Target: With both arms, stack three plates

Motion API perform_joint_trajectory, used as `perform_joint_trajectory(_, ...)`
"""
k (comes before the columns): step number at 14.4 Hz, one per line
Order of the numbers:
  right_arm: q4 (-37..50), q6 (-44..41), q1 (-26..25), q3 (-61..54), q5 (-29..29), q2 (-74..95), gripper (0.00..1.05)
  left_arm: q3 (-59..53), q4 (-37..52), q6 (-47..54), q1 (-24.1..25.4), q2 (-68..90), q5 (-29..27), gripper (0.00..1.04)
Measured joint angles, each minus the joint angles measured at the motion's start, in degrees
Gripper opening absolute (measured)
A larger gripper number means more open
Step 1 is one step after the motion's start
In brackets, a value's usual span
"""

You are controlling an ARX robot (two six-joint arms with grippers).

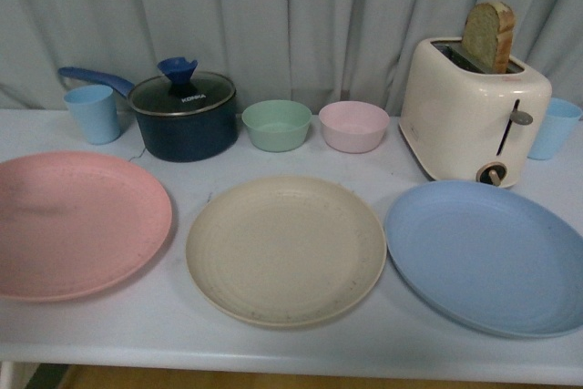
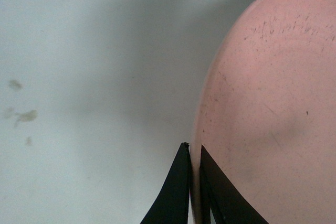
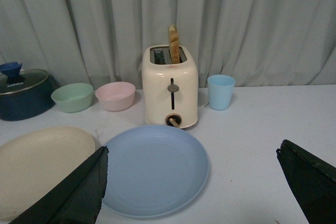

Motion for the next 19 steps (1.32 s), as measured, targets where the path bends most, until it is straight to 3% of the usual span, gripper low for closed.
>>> perform_joint_trajectory(4,0.0,0.0,0.0,0.0,0.0,0.0,0.98,-5.2,-1.5,-0.7,-5.4,-14.5,-3.5,0.03)
perform_joint_trajectory(7,0.0,0.0,0.0,0.0,0.0,0.0,0.98,-7.7,-2.4,-4.7,-18.4,-23.8,-4.8,0.03)
perform_joint_trajectory(12,0.0,0.0,0.0,0.0,0.0,0.0,0.98,-8.0,0.1,-12.7,-31.2,-18.4,-8.5,0.03)
perform_joint_trajectory(19,0.0,0.0,0.0,0.0,0.0,0.0,0.98,-2.1,0.2,-20.4,-33.9,-5.9,-10.3,0.03)
